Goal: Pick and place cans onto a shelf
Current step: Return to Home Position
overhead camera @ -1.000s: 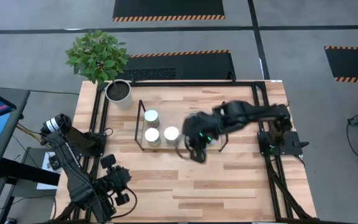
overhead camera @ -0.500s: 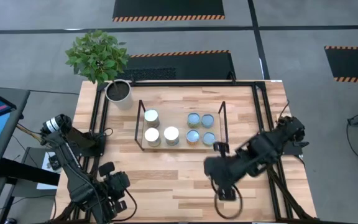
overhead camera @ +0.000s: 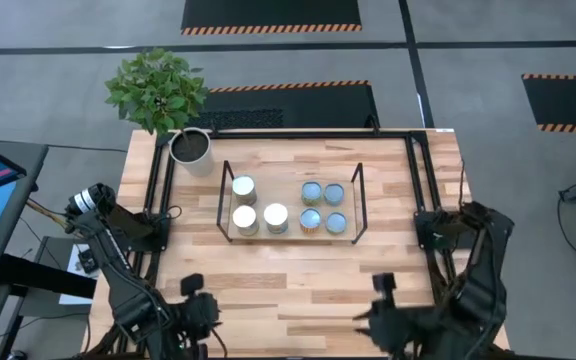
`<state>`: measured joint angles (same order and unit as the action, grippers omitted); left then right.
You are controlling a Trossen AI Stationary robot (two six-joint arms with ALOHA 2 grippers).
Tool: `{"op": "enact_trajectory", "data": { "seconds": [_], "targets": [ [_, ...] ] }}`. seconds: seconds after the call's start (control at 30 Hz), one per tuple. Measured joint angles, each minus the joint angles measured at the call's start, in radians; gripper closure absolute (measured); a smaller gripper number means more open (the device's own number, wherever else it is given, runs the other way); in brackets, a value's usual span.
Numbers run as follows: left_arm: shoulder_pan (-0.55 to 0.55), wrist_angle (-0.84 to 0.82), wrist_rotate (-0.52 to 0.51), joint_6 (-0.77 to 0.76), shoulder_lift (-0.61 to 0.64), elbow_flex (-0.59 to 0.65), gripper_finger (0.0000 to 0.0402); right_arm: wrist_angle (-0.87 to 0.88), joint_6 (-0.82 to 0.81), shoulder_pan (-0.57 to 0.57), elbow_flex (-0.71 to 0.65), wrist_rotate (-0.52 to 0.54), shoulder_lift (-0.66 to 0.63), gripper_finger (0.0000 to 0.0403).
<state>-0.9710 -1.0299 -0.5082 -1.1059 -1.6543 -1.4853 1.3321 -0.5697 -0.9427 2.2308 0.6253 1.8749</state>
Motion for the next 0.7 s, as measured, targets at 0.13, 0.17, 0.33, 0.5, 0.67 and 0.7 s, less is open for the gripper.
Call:
{"op": "enact_trajectory", "data": {
  "seconds": [0.13, 0.17, 0.33, 0.5, 0.67, 0.7],
  "targets": [
    [0.006, 0.064, -0.067, 0.098, 0.0, 0.0, 0.0297, -0.124, 0.003, -0.016, -0.081, 0.002, -0.002, 0.0291],
    [0.007, 0.076, -0.072, 0.116, 0.0, 0.0, 0.0297, -0.145, 0.005, -0.014, -0.105, -0.008, -0.002, 0.0291],
    [0.012, 0.171, -0.079, 0.252, 0.0, 0.0, 0.0297, -0.312, 0.101, 0.009, -0.225, -0.058, 0.0, 0.0291],
    [0.013, 0.241, -0.06, 0.345, 0.0, 0.0, 0.0297, -0.508, 0.137, 0.017, -0.36, -0.141, -0.02, 0.0291],
    [0.013, 0.32, -0.045, 0.432, 0.0, 0.0, 0.0297, -0.717, 0.21, 0.031, -0.539, -0.201, -0.062, 0.0291],
    [0.016, 0.337, -0.045, 0.448, 0.0, 0.0, 0.0297, -0.783, 0.211, 0.037, -0.586, -0.214, -0.078, 0.0291]
  ]
}}
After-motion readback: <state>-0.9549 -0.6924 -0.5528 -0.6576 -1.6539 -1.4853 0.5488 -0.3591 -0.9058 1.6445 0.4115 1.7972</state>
